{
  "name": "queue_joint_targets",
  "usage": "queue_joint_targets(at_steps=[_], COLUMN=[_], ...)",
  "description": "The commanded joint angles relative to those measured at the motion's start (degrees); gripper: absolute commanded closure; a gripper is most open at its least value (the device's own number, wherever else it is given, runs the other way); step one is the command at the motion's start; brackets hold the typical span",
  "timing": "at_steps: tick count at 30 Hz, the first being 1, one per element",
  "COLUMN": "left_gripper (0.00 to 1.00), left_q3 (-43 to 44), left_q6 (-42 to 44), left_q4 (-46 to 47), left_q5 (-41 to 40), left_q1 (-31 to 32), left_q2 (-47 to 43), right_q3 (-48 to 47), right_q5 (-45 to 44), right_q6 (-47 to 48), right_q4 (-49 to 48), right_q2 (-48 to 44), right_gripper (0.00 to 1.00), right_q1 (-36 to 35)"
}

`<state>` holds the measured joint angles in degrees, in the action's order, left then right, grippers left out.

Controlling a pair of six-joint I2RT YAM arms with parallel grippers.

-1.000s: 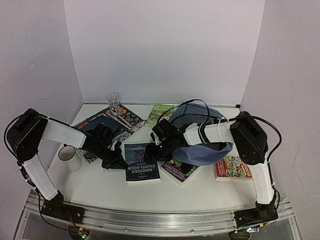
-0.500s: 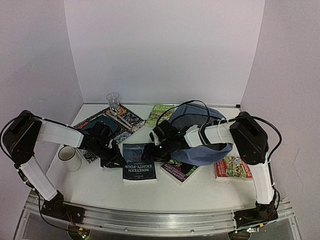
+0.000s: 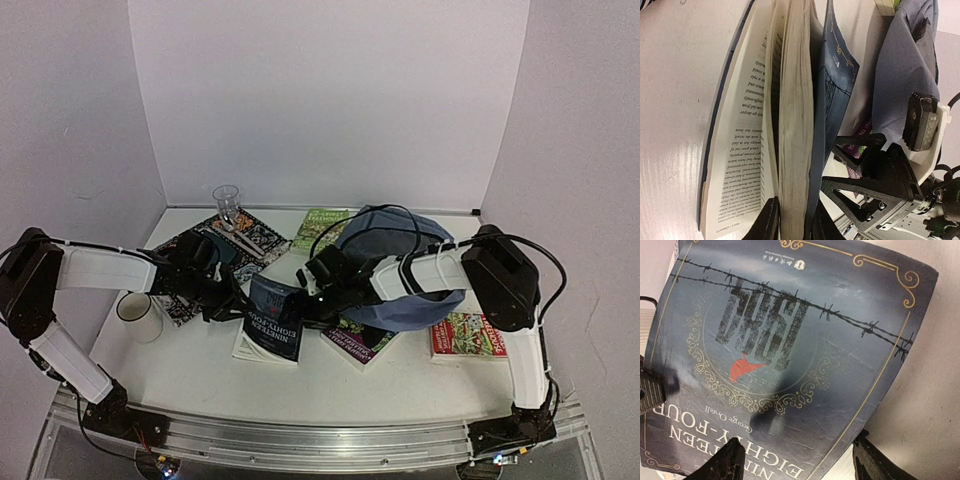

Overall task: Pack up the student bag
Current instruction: Pick up the book at the center of the board.

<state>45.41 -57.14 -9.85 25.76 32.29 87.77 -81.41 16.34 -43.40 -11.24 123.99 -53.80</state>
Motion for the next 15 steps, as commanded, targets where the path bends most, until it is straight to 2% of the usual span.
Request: queue_joint_targets(at_steps=[1, 5, 11, 15], left_gripper=[0.79, 0.80, 0.98, 1.00], left_q3=[1.67, 2.34, 2.64, 2.74], left_q6=[0.42, 3.37, 4.77, 4.93], left_q4=[2.42, -0.78, -1.22, -1.23], left_q5=[-0.28, -3.47, -2.78, -3.34], left_q1=[0.76, 0.55, 0.31, 0.03], left_q2=[-1.44, -1.32, -1.36, -3.89], right_q3=[1.92, 2.69, 4.15, 7.36], right_q5=[3.09, 3.12, 2.77, 2.76], right_q6=[-0.95, -1.36, -2.49, -4.76], right_q4=[0.07, -0.85, -2.78, -6.49], right_q2=[-3.30, -3.49, -4.42, -6.65], right_gripper=[0.27, 0.27, 0.26, 0.23], right_q1=[-1.16, -0.97, -0.82, 0.08])
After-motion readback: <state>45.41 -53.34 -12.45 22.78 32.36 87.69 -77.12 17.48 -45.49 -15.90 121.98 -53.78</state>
